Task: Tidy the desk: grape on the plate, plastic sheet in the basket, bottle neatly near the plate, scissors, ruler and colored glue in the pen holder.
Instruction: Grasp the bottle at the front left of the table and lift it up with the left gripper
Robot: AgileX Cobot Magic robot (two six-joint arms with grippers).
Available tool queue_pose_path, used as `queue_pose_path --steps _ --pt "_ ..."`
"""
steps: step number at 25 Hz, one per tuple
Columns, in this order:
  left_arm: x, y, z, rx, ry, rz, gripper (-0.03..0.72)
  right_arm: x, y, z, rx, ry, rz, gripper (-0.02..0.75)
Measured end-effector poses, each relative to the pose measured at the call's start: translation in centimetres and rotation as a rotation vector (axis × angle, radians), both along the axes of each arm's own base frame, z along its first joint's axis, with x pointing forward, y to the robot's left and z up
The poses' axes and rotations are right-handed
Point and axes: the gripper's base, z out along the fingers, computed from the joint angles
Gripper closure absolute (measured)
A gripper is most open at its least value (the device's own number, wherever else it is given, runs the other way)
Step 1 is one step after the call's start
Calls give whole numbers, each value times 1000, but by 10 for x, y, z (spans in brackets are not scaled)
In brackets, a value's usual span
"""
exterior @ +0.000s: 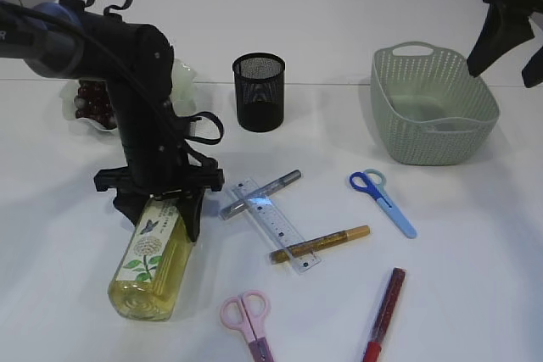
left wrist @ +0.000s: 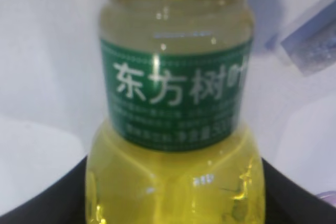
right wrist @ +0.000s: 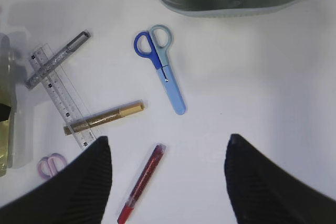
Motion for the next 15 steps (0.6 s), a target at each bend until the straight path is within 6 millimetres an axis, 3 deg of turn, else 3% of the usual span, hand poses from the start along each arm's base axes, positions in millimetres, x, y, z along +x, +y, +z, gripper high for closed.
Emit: queue_pose_path --steps 10,13,15 --pt "1 6 3 69 -30 -53 244 0 0 0 0 0 0 214" --pt "2 13 15 114 -87 -92 247 0 0 0 0 0 0 214" --pt "1 19 36 113 -139 -91 248 0 0 0 0 0 0 214"
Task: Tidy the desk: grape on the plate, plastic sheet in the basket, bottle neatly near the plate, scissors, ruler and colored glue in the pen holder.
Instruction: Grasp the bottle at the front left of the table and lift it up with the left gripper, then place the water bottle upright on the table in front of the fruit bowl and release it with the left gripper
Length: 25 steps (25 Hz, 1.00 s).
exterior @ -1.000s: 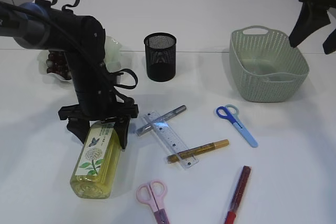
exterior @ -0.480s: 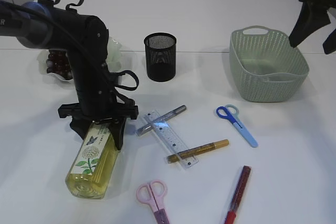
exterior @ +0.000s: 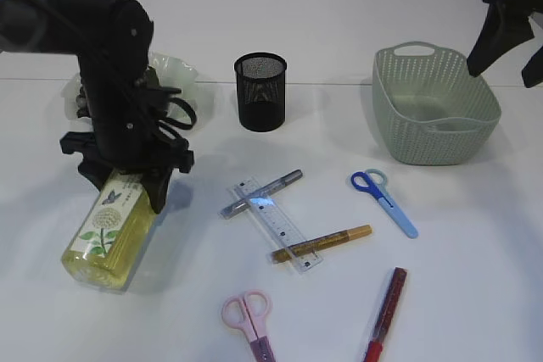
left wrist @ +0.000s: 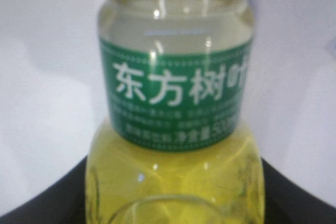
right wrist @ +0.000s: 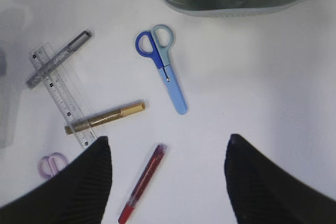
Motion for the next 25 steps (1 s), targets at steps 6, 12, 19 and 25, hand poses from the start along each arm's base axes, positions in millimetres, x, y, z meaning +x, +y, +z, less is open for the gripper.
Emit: queue_pose_path --steps 6,12,19,25 --pt "-24 17 51 -76 -173 7 251 0 0 0 0 0 0 214" --pt "-64 52 74 -179 -419 60 251 0 0 0 0 0 0 214" --pt "-101 100 89 -257 -756 122 251 0 0 0 0 0 0 214" --pt "-105 108 80 -318 -978 76 251 0 0 0 0 0 0 214"
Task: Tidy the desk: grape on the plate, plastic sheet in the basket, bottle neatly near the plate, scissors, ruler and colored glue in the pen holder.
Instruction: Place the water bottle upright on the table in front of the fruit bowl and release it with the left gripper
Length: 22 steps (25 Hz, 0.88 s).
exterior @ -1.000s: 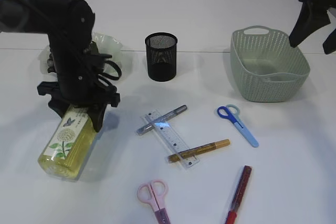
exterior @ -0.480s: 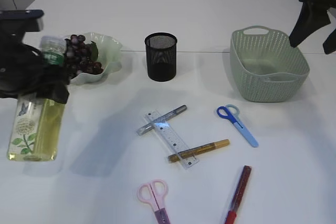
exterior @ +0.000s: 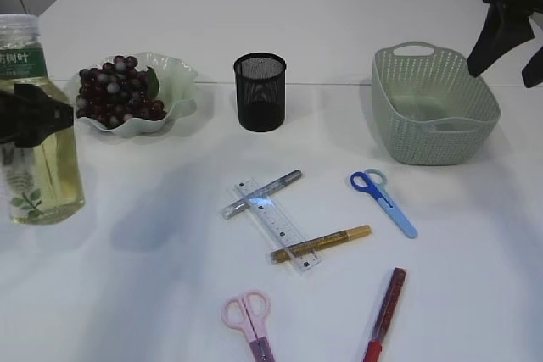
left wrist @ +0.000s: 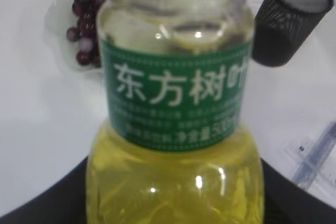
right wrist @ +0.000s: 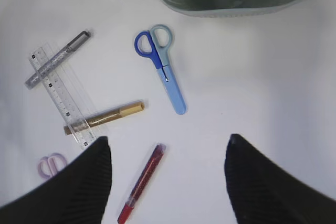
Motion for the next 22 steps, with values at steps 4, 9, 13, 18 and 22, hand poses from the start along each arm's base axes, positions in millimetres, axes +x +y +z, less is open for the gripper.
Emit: queue_pose_path --steps 4,9,13,18,22 --pt "4 -3 -2 -31 -205 -56 251 0 0 0 0 0 0 214" --pt "20 -4 -13 -30 -343 -87 251 0 0 0 -2 -2 7 214" --pt "35 -7 -32 -38 -426 -90 251 0 0 0 -4 -3 13 214" --pt "50 -4 -63 -35 -499 -28 251 0 0 0 -7 -5 20 214" --pt "56 -1 -90 -32 -474 13 251 0 0 0 -8 -6 24 214"
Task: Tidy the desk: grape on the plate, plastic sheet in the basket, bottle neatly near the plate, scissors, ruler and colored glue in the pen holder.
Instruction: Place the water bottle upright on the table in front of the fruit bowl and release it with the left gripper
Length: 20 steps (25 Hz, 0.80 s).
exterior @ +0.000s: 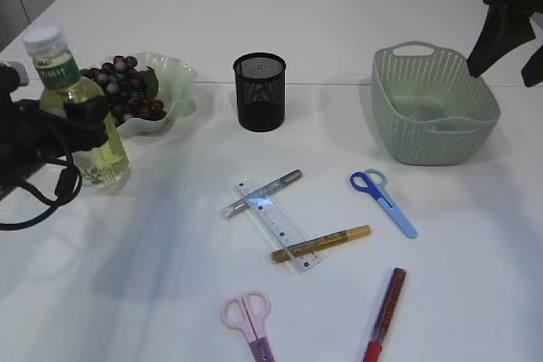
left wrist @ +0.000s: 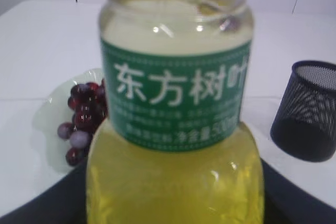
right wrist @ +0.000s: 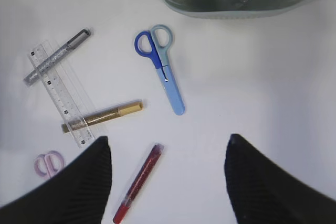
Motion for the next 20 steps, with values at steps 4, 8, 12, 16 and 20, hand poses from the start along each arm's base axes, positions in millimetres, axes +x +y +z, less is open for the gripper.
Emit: queue_pose_path --steps 4,8,12,16,20 --pt "1 1 -18 15 49 12 251 0 0 0 -1 -1 2 214" --pt "8 2 -25 26 53 33 251 0 0 0 -2 -2 6 214" --pt "16 0 -33 34 54 32 251 0 0 0 -3 -3 10 214" --pt "20 -1 -36 34 37 33 251 0 0 0 -4 -3 11 214" --pt "21 -1 -36 35 31 33 251 0 0 0 -4 -3 12 214"
